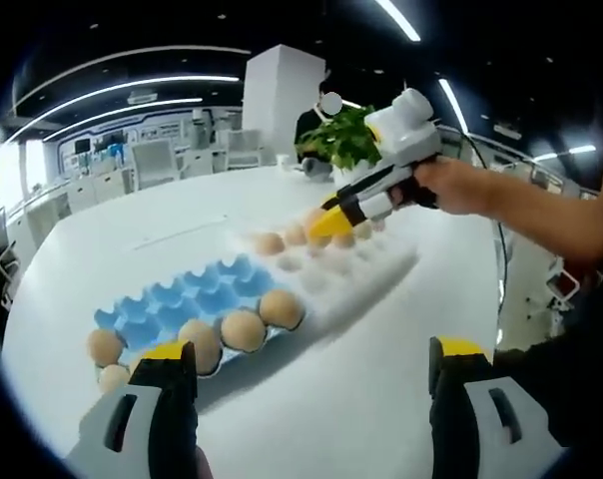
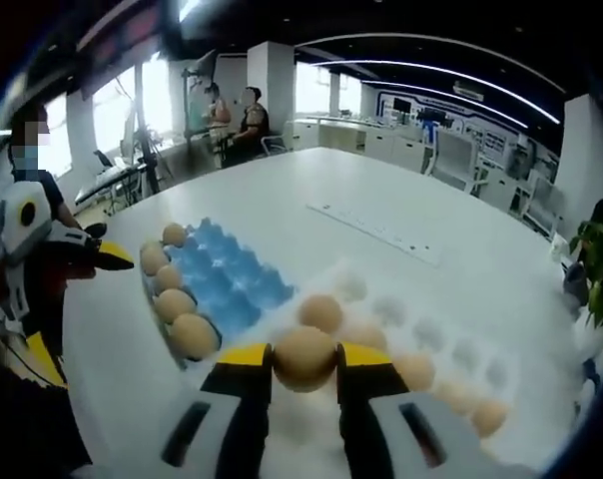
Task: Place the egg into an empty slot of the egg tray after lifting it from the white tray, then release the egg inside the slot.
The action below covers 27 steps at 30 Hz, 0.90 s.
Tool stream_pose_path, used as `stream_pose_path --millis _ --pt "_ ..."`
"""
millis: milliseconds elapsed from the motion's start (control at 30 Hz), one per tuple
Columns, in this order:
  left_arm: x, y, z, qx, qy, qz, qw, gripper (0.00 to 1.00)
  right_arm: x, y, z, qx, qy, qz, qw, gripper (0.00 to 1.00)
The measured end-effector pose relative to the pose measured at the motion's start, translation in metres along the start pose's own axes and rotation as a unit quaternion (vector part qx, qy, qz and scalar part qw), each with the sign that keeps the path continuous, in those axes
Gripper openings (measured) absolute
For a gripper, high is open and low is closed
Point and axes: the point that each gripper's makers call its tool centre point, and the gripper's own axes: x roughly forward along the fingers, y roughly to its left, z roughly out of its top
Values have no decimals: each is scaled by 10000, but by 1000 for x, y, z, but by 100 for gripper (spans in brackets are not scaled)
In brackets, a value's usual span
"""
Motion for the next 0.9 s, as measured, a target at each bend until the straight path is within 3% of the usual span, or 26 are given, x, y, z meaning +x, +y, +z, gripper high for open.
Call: stream_pose_path --millis 367,900 --pt "-12 19 -8 -139 8 276 9995 98 17 26 8 -45 -116 362 9993 26" --pt "-18 32 -9 -227 -1 468 9986 98 45 67 33 -331 -505 842 9946 26"
